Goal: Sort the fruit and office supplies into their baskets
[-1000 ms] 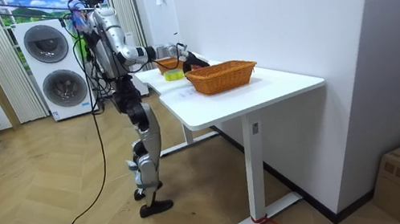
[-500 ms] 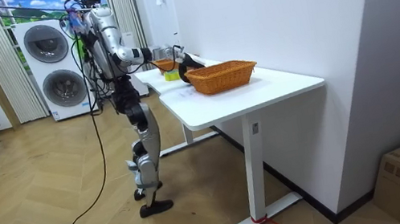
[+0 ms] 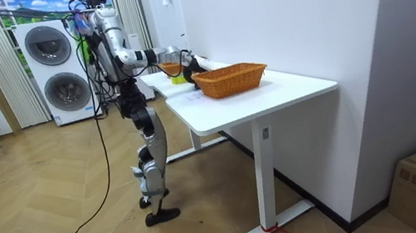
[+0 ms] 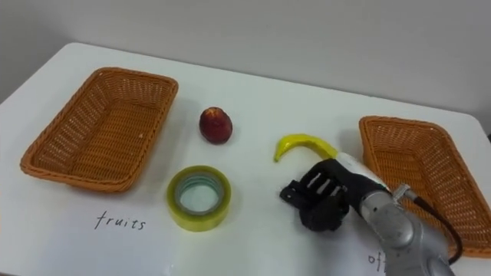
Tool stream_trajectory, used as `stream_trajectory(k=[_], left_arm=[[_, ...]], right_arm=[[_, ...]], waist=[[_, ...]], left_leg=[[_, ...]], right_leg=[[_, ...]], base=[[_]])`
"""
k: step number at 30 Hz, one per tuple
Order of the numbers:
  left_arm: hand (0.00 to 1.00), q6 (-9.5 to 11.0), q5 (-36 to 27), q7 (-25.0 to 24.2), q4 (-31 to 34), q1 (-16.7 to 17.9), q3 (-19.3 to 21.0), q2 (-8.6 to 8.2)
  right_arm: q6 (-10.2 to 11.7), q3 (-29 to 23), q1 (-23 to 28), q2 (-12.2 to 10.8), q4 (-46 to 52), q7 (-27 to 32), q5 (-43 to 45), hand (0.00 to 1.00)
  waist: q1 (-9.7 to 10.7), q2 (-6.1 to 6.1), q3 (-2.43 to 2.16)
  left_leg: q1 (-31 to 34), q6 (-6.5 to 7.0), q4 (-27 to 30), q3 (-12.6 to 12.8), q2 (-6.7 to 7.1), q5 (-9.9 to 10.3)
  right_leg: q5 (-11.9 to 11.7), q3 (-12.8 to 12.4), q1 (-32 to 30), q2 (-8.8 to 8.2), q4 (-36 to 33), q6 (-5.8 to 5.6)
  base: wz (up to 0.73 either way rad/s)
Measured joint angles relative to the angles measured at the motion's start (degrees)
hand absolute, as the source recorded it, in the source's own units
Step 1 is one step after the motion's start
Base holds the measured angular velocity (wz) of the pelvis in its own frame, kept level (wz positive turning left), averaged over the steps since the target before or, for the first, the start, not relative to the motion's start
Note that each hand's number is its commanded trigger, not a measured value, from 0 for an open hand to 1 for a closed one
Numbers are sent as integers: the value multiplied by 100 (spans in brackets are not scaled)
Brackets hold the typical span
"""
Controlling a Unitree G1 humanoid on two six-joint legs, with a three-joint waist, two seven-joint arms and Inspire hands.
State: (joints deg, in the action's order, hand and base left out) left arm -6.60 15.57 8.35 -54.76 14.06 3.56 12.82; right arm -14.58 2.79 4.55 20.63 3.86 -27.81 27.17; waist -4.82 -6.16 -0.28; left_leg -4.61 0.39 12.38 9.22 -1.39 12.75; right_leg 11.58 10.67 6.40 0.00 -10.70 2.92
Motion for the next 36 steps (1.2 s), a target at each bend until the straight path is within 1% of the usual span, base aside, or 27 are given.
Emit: stream_trajectory(k=[2,4,5,7,10,14,16,18,21,25,27,30,33,36], left_arm=[[0,69,3,4,-42,53,108,-26],[0,163,-18,3,-41,103,150,-28],[0,194,-26,1,-41,124,190,-34],[0,204,-29,2,-45,186,288,-38],[0,217,-29,7,-48,247,307,-43],[0,249,-29,44,-102,328,314,-64],[0,257,-18,117,-154,360,334,-70],[0,257,-9,118,-154,370,357,-73],[0,256,-4,118,-155,380,420,-88],[0,237,26,116,-152,451,538,-142],[0,237,30,103,-150,453,586,-172],[0,229,31,88,-135,471,769,-232],[0,175,31,54,11,581,869,-288],[0,163,31,-20,43,608,879,-291]], right_arm=[[77,-120,0,1,269,1,-350,100],[264,-407,-10,4,654,57,-947,100],[300,-471,-10,5,765,94,-1072,100],[448,-697,-16,7,1078,280,-1464,100],[573,-1020,-39,11,1279,570,-1891,100],[670,-1308,-246,15,1286,1042,-2033,100],[796,-1373,-363,25,1288,1412,-2026,100],[862,-1430,-361,25,1288,1624,-2003,100],[872,-1539,-347,25,1286,1941,-1998,100],[880,-1572,-346,30,1236,2268,-1998,100],[882,-1663,-337,47,1187,2340,-2000,100],[883,-1866,-318,88,1024,2528,-2010,100],[883,-2010,-275,92,920,2612,-2010,100],[882,-2042,-233,92,806,2643,-2004,100]], waist=[[47,8,15],[109,22,26],[113,22,27],[145,17,31],[166,9,37],[229,5,37],[301,7,37],[331,9,36],[357,19,33],[477,48,40],[482,59,40],[477,74,41],[480,68,27],[515,52,16]], left_leg=[[-8,0,-2,16,-3,0],[-24,0,-11,41,-9,0],[-32,0,-22,41,-8,0],[-91,0,-70,55,-6,0],[-81,3,-88,76,-4,2],[-78,9,-100,88,0,5],[-84,8,-103,92,-3,5],[-74,8,-103,93,-3,5],[-21,8,-97,95,-6,5],[-5,8,-94,97,-12,6],[-14,8,-100,96,-14,8],[-67,9,-104,101,-16,9],[-113,7,-111,150,-23,12],[-135,8,-108,161,-23,12]], right_leg=[[0,-11,1,0,-1,0],[0,-42,-1,3,4,-1],[0,-52,-11,6,6,-1],[2,-81,-34,11,8,-4],[10,-89,-35,5,8,-18],[13,-106,-54,2,10,-23],[13,-109,-67,5,15,-23],[13,-108,-73,5,16,-23],[13,-109,-84,6,6,-23],[13,-102,-75,8,1,-23],[12,-105,-75,10,-3,-22],[12,-108,-50,10,-9,-22],[12,-136,-52,11,-10,-22],[12,-155,-49,11,-17,-22]], base=[[-5],[-5],[-4],[-6],[-2],[0],[0],[0],[0],[0],[0],[0],[-5],[-3]])
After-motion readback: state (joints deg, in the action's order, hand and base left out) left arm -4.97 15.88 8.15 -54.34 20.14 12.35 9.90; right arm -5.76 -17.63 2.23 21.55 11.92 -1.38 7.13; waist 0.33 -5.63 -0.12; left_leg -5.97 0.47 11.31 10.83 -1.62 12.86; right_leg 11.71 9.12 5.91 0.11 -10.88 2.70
